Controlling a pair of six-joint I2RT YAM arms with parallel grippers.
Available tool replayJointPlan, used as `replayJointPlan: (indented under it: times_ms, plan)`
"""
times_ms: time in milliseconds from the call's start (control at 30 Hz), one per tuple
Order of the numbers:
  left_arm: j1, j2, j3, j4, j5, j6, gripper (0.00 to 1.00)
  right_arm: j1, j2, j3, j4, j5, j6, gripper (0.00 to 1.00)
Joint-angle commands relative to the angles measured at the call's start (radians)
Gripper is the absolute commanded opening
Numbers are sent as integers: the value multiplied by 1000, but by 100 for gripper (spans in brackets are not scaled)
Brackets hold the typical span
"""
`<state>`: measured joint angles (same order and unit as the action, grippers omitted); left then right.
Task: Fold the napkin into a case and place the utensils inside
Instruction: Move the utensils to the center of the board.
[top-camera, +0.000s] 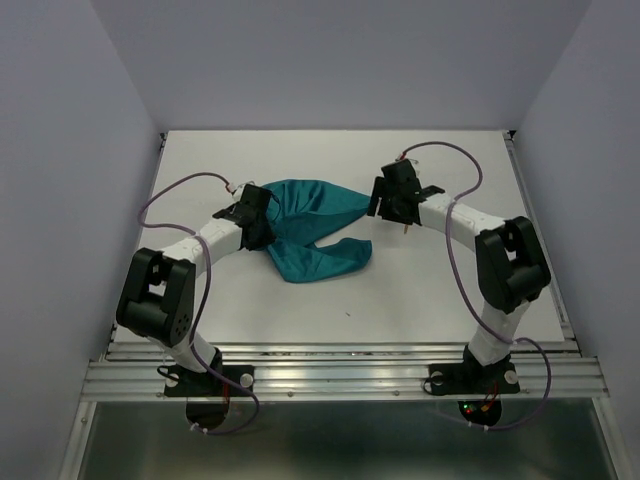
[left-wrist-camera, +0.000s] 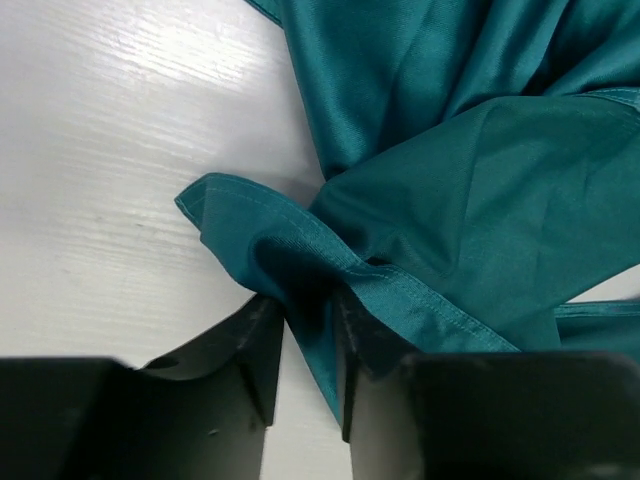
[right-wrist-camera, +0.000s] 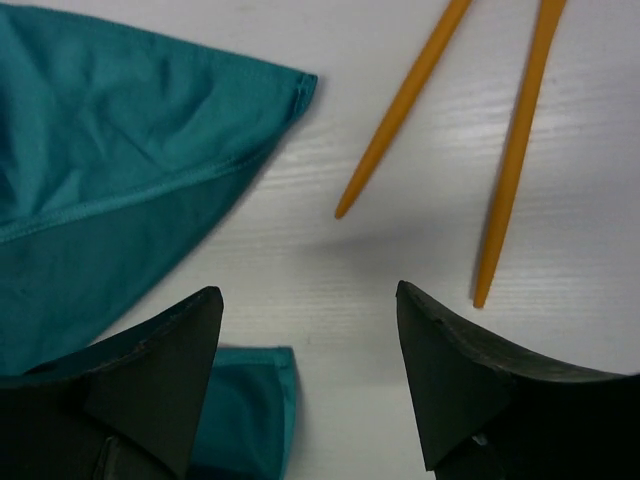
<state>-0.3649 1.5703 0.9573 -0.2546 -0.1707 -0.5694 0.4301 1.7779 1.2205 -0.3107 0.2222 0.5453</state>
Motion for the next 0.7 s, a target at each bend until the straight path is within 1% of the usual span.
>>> replayJointPlan:
  times_ms: [0,33,100,167,233,367,533,667]
  plan:
    - [-3,-3,-9,60,7,-11,31,-19,113,155,-27,46,-30,73]
    - [-3,0,0,60,10,-7,30,-30,133,178,-27,39,-33,73]
    - [-3,11,9,60,14,-3,23,-40,199,250,-31,19,-36,71]
    - [-3,16,20,60,22,2,20,-65,239,293,-38,6,-35,65]
    - [-3,17,24,61,33,3,19,-85,296,348,-44,-35,-22,64]
    - [-3,17,29,58,39,9,19,-119,362,404,-44,-96,-10,63]
    - [-2,17,38,46,37,16,19,-149,385,412,-62,-118,-5,63]
    - [-3,20,54,43,40,22,19,-189,347,340,-62,-90,-5,63]
